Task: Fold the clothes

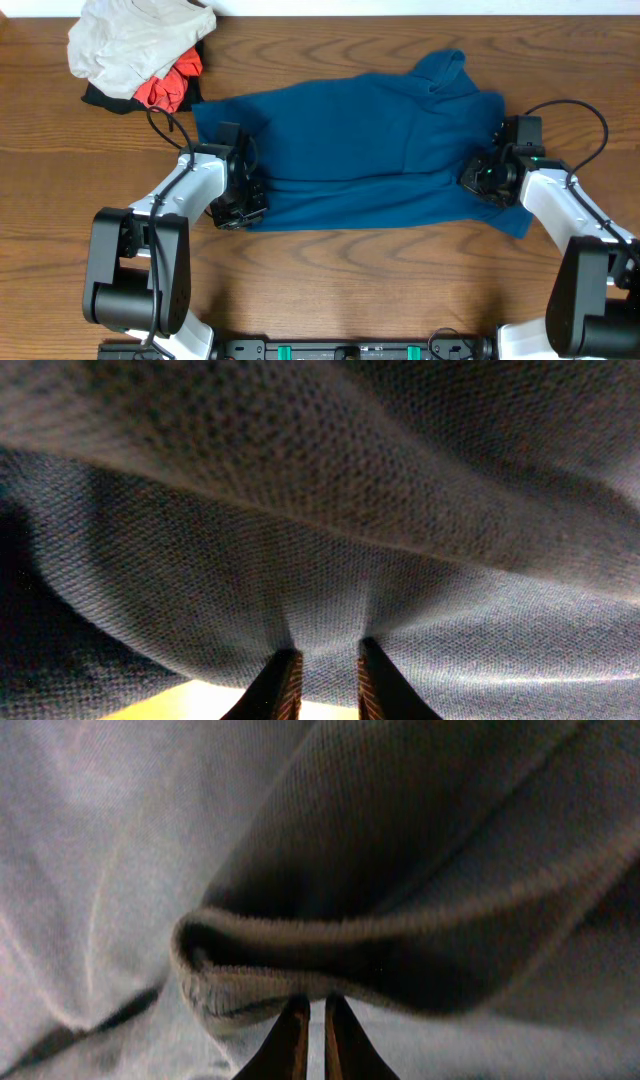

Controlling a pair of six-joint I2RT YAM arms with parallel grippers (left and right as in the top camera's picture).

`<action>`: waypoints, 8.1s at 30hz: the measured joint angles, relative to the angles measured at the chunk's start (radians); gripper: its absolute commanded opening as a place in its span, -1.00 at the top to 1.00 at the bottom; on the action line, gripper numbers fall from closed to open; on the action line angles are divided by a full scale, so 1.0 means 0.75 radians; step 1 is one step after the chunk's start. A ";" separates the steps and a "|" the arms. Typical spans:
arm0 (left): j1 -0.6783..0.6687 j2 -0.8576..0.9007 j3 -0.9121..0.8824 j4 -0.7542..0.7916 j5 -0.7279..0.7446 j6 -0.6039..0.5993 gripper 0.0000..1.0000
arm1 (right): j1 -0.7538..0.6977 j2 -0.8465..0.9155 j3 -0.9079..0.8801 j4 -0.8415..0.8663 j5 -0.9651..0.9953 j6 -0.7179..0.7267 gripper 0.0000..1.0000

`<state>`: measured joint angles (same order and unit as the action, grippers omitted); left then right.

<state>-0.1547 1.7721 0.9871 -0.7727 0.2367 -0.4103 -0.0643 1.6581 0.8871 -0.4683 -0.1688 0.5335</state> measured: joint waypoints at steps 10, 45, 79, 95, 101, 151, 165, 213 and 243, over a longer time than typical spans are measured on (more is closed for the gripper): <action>-0.005 0.000 0.000 -0.007 -0.020 0.000 0.57 | 0.000 0.129 -0.004 0.298 -0.023 0.012 0.89; 0.175 0.009 -0.002 -0.116 -0.401 -0.110 0.57 | -0.035 0.129 0.264 -0.063 -0.026 -0.261 0.98; -0.064 -0.269 -0.002 -0.045 -0.145 -0.010 0.58 | 0.195 0.094 0.101 -0.211 -0.028 -0.310 0.85; -0.091 -0.135 -0.002 0.004 -0.158 -0.078 0.58 | 0.184 0.094 0.071 -0.127 0.028 -0.296 0.86; -0.002 -0.106 -0.002 -0.012 -0.270 -0.087 0.58 | 0.153 0.094 0.071 -0.105 0.041 -0.292 0.85; 0.145 0.018 0.022 0.079 -0.383 0.066 0.57 | -0.356 0.081 0.071 -0.281 0.230 -0.202 0.98; -0.180 0.027 0.022 0.204 -0.507 0.218 0.57 | -0.406 0.080 0.072 -0.363 0.409 -0.090 0.98; -0.074 -0.262 0.010 -0.044 -0.482 -0.007 0.63 | 0.170 -0.210 0.165 -0.484 -0.135 -0.443 0.97; -0.074 -0.012 0.001 0.035 -0.455 -0.016 0.88 | 0.364 0.061 0.165 -0.437 -0.216 -0.357 0.97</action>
<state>-0.2104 1.7630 0.9874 -0.7467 -0.1043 -0.4225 0.2089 1.7035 1.0107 -0.7959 -0.3309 0.2661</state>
